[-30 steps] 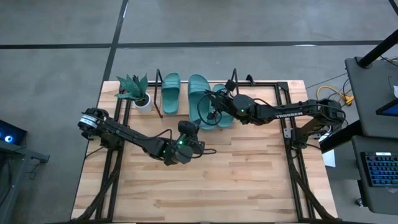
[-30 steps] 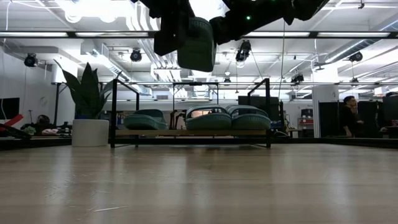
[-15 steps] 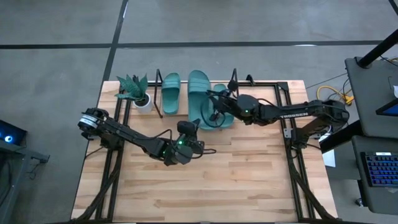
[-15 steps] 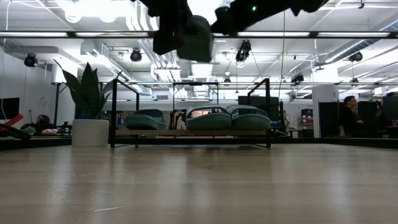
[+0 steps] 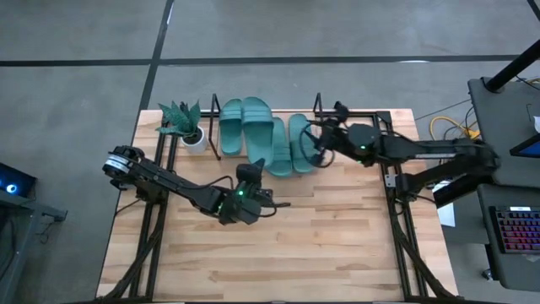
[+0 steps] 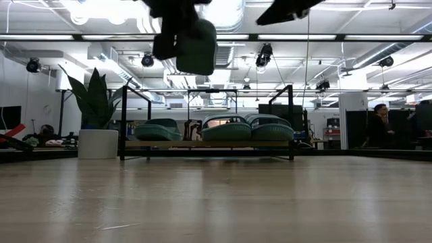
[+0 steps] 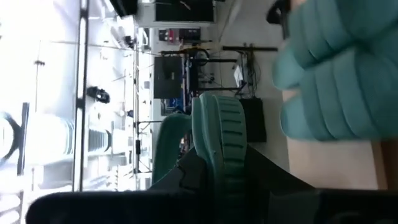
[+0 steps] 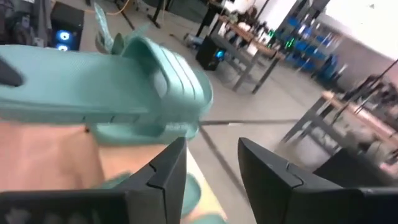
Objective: Pick and place slides into the shelf
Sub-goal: Put the green slipper on the shelf
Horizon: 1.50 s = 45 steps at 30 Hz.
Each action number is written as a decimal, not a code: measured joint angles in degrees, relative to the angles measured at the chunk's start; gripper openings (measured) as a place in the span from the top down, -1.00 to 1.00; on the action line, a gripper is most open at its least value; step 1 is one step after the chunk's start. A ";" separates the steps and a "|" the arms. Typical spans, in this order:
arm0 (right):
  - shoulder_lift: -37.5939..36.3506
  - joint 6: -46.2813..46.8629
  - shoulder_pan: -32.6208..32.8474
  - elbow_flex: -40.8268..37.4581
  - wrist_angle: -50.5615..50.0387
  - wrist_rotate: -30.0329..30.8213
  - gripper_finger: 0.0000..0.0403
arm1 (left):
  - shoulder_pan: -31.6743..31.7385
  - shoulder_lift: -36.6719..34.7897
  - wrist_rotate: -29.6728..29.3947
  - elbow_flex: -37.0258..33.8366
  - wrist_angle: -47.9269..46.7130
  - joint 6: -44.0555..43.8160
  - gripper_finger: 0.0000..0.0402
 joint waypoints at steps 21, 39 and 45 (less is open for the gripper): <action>-24.28 3.91 23.33 -34.12 22.73 -0.14 0.44 | 9.76 -0.12 17.65 -0.20 -27.97 -21.21 0.82; -24.41 0.91 23.65 -37.71 29.91 0.15 0.46 | 13.62 0.15 19.46 -12.90 -0.94 -3.31 0.82; -24.24 0.91 23.65 -37.71 29.81 0.15 0.47 | 15.24 0.11 19.87 -17.20 8.16 3.76 0.82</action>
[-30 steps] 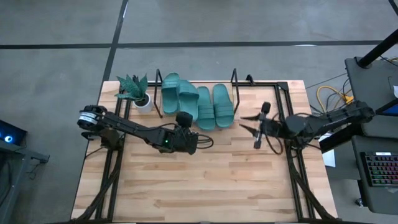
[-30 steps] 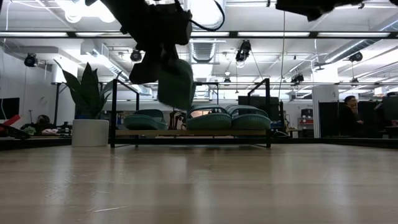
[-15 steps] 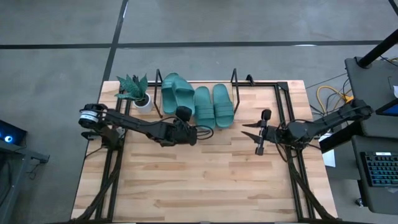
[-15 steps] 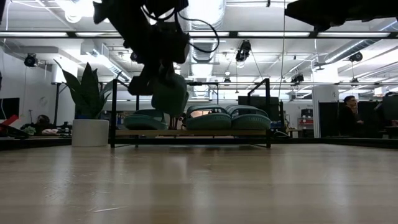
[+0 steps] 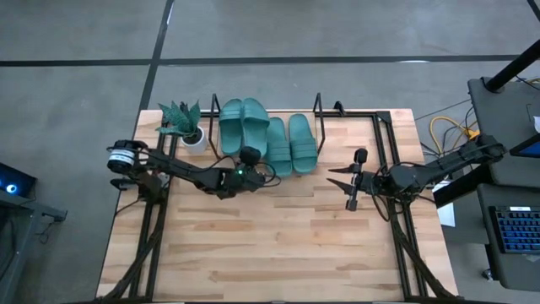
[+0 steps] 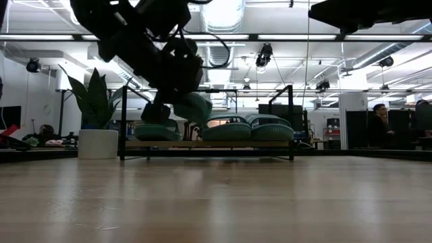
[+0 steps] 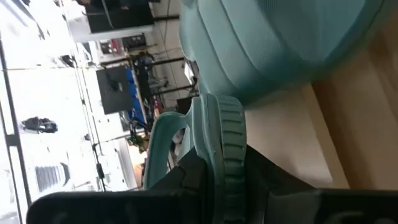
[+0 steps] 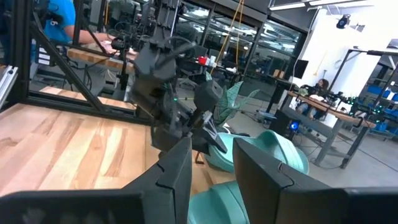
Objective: Pick and place slides into the shelf
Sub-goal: Put the green slipper on the shelf
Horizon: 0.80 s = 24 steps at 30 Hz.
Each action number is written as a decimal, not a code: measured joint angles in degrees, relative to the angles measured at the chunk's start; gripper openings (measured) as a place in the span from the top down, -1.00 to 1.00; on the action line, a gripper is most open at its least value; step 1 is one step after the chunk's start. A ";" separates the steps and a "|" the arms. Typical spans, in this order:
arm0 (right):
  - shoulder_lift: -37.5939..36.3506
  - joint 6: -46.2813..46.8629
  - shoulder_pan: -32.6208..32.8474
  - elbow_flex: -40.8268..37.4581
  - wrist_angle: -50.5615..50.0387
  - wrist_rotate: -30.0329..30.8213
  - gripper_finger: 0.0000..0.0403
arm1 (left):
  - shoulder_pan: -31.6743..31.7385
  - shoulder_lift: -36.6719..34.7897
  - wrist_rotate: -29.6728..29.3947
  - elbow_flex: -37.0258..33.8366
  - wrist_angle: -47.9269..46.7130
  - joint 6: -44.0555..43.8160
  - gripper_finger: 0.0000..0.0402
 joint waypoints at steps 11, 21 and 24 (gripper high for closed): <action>0.00 -0.09 0.00 0.00 -0.05 0.01 0.48 | 2.94 -0.07 5.54 -1.43 1.57 -2.92 0.82; 0.11 -0.24 0.00 0.00 -0.11 0.00 0.51 | 4.36 -0.13 8.94 -4.19 4.89 -3.26 0.82; 0.11 -0.21 0.00 0.00 -0.09 0.00 0.51 | 5.03 -0.13 8.97 -4.22 4.88 -3.91 0.82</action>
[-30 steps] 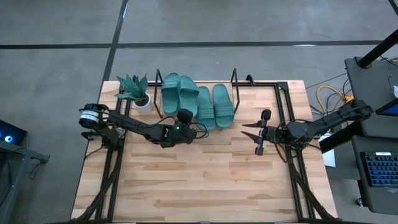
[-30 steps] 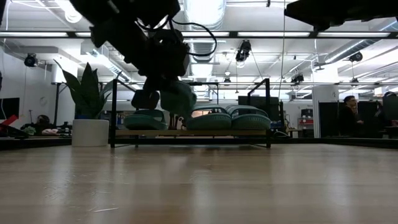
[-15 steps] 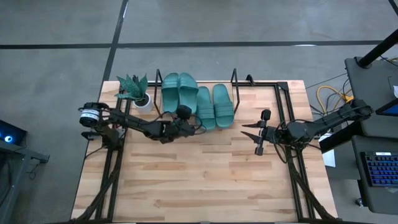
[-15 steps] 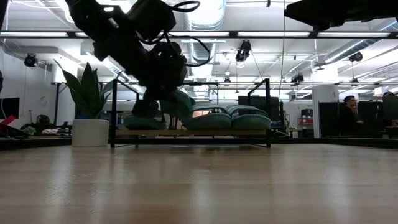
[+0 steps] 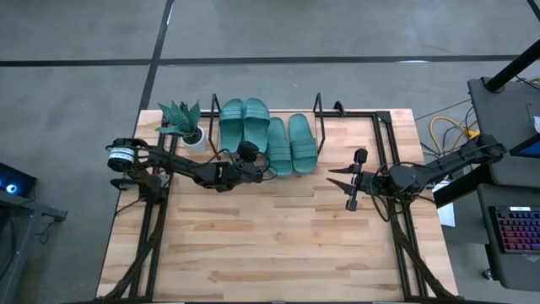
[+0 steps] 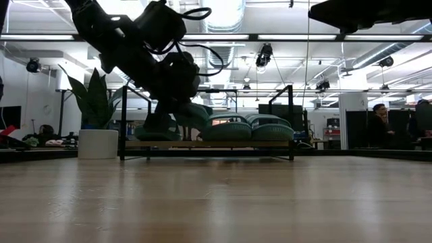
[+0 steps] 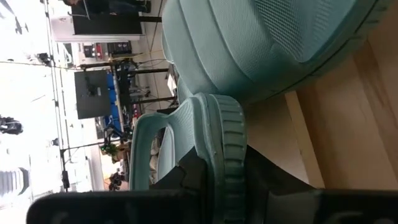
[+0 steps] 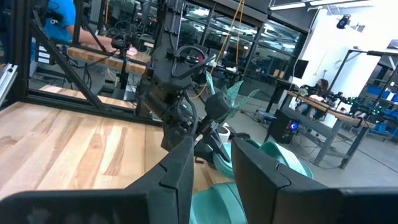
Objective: Pick and place slides into the shelf
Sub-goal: Put the green slipper on the shelf
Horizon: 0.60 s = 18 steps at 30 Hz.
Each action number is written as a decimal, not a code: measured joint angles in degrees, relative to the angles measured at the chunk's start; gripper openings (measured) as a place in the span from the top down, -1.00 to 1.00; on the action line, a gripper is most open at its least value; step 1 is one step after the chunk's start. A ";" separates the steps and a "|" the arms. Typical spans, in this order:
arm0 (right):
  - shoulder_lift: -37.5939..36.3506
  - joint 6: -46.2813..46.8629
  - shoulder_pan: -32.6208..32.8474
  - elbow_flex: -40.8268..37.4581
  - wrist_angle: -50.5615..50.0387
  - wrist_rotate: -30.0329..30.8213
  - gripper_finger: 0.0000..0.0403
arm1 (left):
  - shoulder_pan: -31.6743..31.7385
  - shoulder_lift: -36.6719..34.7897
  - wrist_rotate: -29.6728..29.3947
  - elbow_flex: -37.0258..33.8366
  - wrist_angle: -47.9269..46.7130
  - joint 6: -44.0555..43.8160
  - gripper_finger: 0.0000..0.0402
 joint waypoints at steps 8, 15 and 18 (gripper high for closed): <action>0.00 0.00 0.00 0.00 -0.11 0.01 0.52 | 0.25 0.02 -1.18 0.00 -0.52 2.62 0.82; 0.00 0.17 0.00 -0.02 -0.48 0.02 0.52 | 0.39 0.11 -1.56 -0.07 -1.29 2.57 0.82; 0.00 0.17 0.00 -0.02 -0.48 0.00 0.53 | 0.38 0.11 -1.30 -0.09 -1.15 2.36 0.82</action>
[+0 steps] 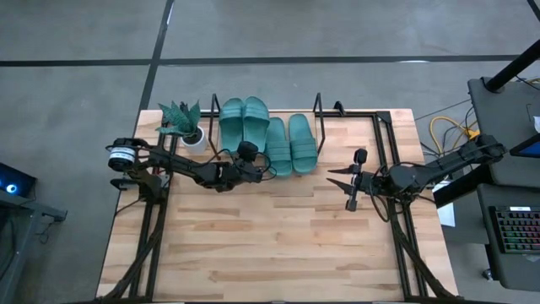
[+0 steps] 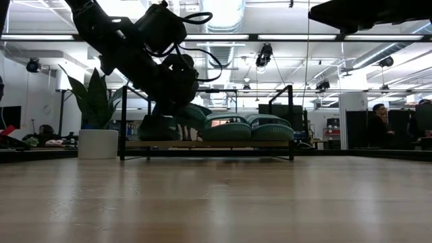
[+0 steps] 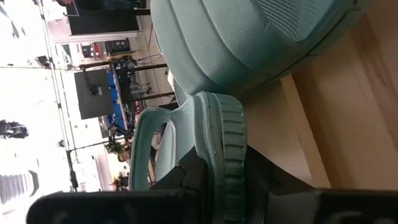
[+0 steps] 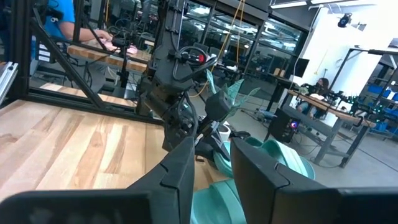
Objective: Pick and place slides into the shelf
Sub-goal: Put the green slipper on the shelf
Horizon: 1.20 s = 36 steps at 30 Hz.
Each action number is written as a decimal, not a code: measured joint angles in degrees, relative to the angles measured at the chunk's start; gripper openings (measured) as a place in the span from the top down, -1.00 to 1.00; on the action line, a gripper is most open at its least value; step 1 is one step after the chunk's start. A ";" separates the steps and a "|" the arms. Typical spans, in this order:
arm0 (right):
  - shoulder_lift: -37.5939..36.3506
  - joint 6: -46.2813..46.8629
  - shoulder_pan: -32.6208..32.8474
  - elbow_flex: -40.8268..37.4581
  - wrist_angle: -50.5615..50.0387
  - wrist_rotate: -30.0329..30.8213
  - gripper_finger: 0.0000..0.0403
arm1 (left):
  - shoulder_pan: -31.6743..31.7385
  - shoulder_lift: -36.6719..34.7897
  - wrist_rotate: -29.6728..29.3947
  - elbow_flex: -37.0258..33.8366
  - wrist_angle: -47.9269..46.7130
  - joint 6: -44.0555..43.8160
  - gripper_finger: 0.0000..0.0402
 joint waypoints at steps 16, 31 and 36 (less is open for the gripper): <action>0.00 -0.03 0.00 -0.11 0.02 0.04 0.56 | -1.13 0.00 -0.28 0.01 0.06 -1.50 0.81; 0.00 -0.15 0.00 -0.13 0.02 0.04 0.58 | -2.44 0.02 -1.72 0.00 -0.16 -1.53 0.40; 0.00 -0.15 0.00 -0.13 0.02 0.04 0.57 | -3.22 0.02 -1.84 0.00 -1.79 -1.51 0.39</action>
